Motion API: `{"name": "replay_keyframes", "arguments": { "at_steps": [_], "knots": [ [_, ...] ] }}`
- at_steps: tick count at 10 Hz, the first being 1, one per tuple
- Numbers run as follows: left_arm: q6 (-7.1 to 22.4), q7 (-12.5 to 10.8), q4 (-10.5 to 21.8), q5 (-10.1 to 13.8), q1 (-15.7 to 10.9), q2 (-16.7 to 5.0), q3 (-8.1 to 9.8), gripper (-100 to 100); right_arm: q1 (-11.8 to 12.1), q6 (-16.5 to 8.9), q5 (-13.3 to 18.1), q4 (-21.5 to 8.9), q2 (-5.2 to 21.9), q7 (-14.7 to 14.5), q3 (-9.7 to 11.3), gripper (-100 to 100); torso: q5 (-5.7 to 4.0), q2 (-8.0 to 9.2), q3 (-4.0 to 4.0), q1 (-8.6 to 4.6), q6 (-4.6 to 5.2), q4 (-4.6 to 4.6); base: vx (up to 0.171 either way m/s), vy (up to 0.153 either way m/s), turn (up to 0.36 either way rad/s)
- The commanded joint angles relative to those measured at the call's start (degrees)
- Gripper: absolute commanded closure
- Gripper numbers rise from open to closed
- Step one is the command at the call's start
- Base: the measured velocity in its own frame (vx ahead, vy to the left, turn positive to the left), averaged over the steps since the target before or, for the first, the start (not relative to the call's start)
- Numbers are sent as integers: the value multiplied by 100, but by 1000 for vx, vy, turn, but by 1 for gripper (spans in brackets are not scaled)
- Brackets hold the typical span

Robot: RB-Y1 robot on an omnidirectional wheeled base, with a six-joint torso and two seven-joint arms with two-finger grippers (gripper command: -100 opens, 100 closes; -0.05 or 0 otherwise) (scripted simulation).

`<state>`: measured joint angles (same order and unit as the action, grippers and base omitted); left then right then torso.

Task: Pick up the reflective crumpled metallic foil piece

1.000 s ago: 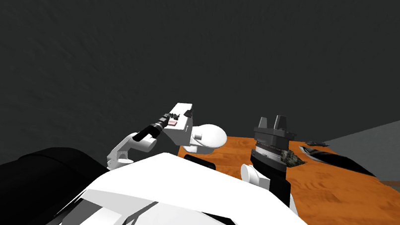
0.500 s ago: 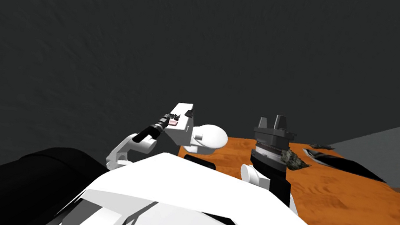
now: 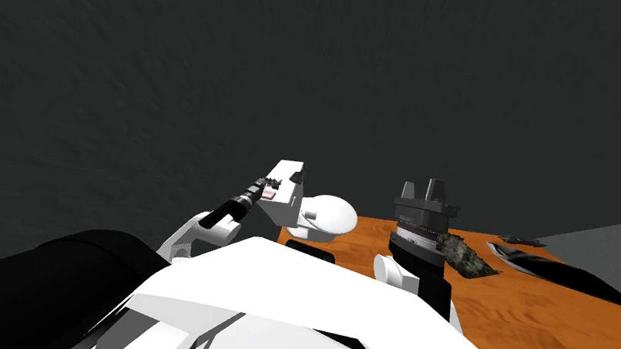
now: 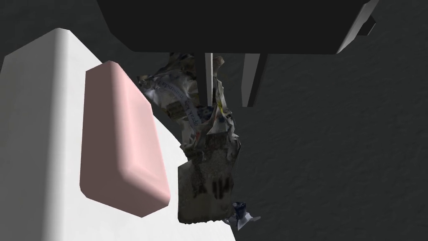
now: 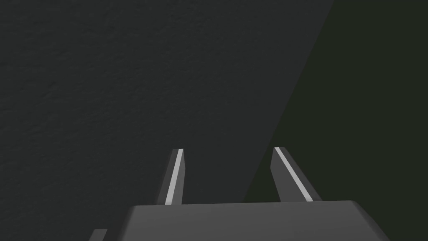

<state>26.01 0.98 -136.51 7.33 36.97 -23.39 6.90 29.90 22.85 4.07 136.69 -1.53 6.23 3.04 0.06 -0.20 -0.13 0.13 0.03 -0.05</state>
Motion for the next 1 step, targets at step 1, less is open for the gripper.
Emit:
{"name": "replay_keyframes", "arguments": {
  "at_steps": [1],
  "knots": [
    [0, 0, 0, 0, 0, 0, 0, 0, 0, 0, 0, 0, 0, 0, 0, 0, 0, 0, 0, 0, 0, 0, 0, 0, 0]
  ]
}}
